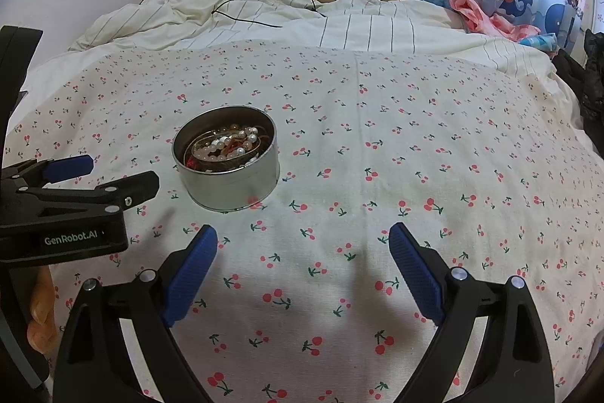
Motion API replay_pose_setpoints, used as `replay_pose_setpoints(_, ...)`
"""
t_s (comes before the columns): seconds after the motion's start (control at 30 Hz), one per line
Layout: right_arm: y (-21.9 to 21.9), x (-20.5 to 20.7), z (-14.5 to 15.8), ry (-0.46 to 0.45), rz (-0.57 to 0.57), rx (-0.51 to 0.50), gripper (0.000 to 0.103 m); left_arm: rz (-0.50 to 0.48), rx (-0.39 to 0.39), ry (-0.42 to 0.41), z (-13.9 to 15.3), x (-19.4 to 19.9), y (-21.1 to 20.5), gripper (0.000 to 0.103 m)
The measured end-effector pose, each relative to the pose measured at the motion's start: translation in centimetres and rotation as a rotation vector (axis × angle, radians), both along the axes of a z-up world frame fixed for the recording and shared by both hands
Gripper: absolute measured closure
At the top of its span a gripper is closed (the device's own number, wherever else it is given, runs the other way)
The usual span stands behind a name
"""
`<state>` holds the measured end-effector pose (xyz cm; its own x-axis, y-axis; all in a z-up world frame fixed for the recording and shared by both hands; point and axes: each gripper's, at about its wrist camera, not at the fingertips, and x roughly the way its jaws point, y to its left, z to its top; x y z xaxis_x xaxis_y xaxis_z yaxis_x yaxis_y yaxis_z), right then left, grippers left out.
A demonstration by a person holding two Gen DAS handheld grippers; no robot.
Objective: Organize jewelry
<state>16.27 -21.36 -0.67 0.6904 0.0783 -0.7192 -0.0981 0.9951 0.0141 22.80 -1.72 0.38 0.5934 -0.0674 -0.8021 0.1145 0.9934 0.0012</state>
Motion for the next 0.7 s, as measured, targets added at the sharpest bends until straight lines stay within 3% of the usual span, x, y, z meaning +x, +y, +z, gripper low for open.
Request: replay_pose_setpoints(0.7,-0.04,0.02,-0.02,0.001,-0.001,0.001,0.015,0.0,0.022,-0.001,0.16,-0.1,-0.4,0.008)
